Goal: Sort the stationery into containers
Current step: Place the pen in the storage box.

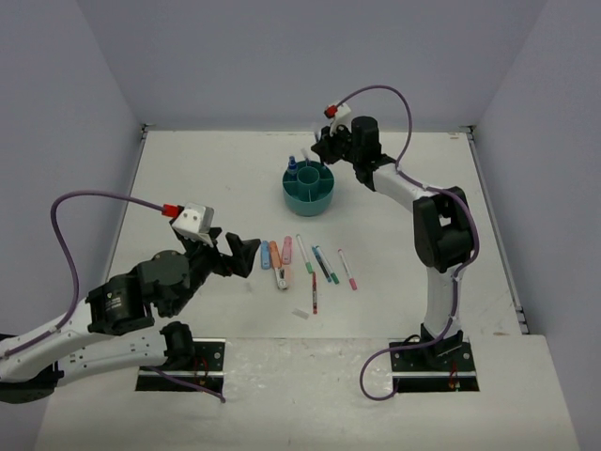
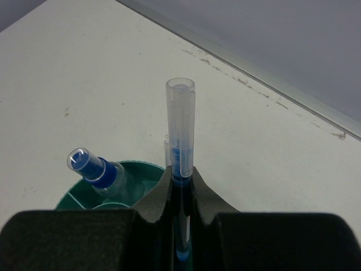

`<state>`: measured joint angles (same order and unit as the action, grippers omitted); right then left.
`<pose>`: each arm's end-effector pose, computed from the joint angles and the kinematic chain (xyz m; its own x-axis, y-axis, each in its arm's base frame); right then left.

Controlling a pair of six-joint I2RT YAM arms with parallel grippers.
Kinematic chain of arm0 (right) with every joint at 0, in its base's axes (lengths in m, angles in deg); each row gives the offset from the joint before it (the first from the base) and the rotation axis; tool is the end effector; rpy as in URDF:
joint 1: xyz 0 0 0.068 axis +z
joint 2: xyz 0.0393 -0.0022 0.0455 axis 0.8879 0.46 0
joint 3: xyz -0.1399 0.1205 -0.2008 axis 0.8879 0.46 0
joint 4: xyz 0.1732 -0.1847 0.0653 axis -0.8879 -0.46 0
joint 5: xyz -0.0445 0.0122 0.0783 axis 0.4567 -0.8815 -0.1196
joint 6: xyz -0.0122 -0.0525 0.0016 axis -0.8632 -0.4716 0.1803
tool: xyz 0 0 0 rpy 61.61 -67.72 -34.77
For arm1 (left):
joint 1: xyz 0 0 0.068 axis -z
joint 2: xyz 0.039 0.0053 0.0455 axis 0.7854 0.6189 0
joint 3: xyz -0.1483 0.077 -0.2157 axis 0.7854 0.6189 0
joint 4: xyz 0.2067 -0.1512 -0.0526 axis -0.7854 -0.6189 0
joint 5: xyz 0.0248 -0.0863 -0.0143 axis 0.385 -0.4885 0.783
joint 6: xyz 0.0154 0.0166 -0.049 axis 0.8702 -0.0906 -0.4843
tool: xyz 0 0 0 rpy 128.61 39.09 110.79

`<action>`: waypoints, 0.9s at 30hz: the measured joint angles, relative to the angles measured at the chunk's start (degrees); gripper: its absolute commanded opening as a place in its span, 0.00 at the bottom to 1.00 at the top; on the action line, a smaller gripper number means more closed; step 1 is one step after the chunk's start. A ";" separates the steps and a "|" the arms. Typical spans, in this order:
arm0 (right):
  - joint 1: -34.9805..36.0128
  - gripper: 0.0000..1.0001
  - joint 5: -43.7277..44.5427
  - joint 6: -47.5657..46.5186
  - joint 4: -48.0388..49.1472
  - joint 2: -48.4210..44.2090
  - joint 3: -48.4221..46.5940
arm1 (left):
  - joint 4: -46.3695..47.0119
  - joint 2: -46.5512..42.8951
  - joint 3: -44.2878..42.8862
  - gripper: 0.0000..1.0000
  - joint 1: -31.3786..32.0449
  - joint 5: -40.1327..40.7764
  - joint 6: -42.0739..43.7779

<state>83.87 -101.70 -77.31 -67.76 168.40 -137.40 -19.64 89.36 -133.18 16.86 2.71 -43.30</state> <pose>0.4545 0.1913 0.2462 -0.2493 -0.0995 -0.9633 -0.6749 0.7313 0.0991 0.0637 -0.0980 0.3713 -0.2829 -0.1741 -0.9432 0.3765 0.8843 -0.2762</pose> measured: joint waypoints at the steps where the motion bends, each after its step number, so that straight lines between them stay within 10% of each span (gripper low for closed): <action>1: 0.00 0.10 -0.26 -0.34 -0.36 0.00 0.00 | 0.00 -0.24 0.00 1.00 0.00 -0.06 0.00; 27: 0.00 0.19 -2.90 -5.55 -7.43 0.00 -1.84 | -0.20 -5.14 0.04 1.00 -0.02 -0.86 -0.04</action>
<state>83.87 -104.60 -82.86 -75.19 168.41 -139.23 -19.83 84.22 -133.13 16.84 1.85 -43.35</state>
